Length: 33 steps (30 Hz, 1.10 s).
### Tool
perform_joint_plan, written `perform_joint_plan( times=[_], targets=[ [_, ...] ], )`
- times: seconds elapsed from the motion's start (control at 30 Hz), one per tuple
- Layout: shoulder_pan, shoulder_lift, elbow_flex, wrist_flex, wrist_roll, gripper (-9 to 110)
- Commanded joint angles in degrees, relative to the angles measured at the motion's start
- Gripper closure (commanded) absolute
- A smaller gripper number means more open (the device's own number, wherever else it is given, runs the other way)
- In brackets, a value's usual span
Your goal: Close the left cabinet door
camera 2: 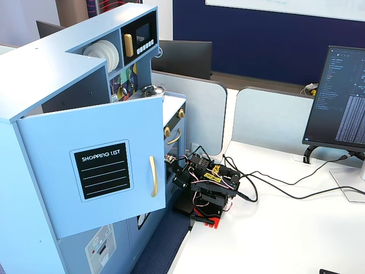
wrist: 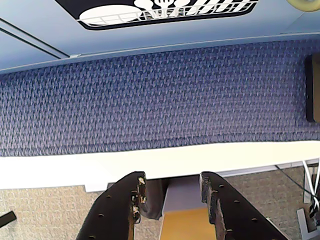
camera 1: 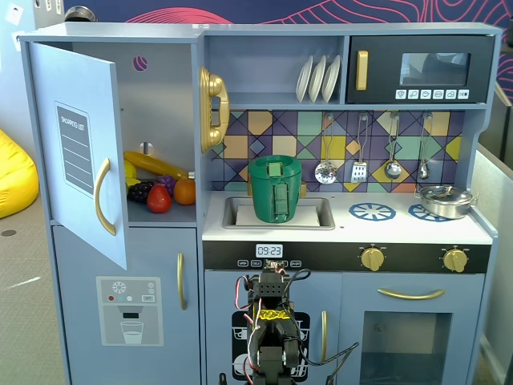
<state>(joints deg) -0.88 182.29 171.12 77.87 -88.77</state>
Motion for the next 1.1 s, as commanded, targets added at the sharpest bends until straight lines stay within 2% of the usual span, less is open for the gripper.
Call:
perform_joint_plan(
  times=[0.0,0.33,0.47,0.67,0.87,1.07],
  targets=[
    [6.33,-0.18,0.62,9.93,2.2,101],
    [5.8,-0.18,0.62,9.93,0.35,101],
    [1.23,-0.18,0.62,8.44,1.32,101],
    [-12.22,-0.35,-1.93,1.49,3.78,101],
    [-32.7,0.62,-11.43,-1.41,7.29,101],
    [-48.25,1.67,-20.3,-6.06,-0.7,102]
  ],
)
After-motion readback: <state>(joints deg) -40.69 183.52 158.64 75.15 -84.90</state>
